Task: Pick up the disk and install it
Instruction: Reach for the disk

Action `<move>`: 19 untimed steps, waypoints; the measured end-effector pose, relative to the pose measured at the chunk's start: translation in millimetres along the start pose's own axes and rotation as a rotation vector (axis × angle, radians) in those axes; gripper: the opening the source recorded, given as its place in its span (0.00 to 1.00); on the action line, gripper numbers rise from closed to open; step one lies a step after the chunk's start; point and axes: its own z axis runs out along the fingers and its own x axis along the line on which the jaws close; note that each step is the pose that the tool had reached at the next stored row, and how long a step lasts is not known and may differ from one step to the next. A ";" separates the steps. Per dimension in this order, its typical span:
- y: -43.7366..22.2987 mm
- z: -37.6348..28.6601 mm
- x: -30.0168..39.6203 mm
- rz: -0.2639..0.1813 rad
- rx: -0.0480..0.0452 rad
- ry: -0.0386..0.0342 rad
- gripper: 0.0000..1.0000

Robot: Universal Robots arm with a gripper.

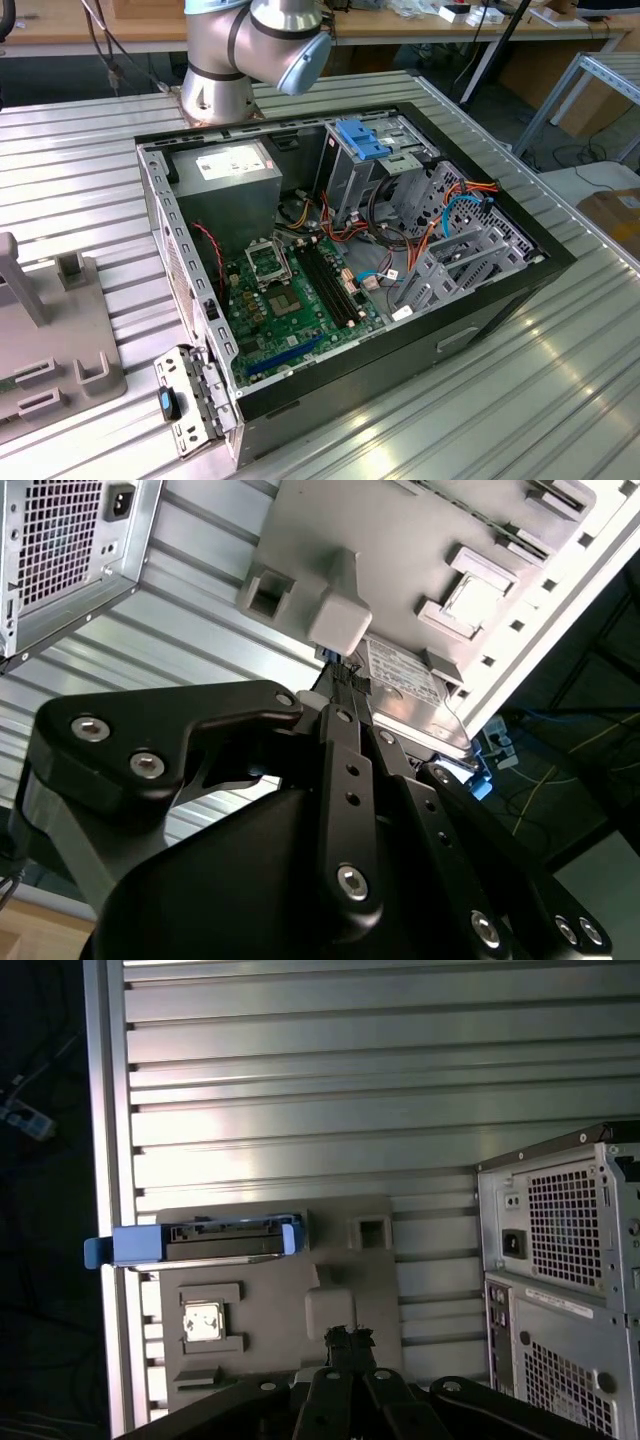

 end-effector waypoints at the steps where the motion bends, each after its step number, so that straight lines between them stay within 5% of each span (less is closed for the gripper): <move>1: -0.2 -0.1 2.6 0.000 0.0000 0.0000 0.11; 10: -2.7 0.0 35.8 0.000 0.0000 0.0000 0.11; 15: -3.7 0.1 48.5 0.000 0.0000 0.0001 0.11; 19: -5.3 0.3 68.8 0.000 0.0000 0.0001 0.11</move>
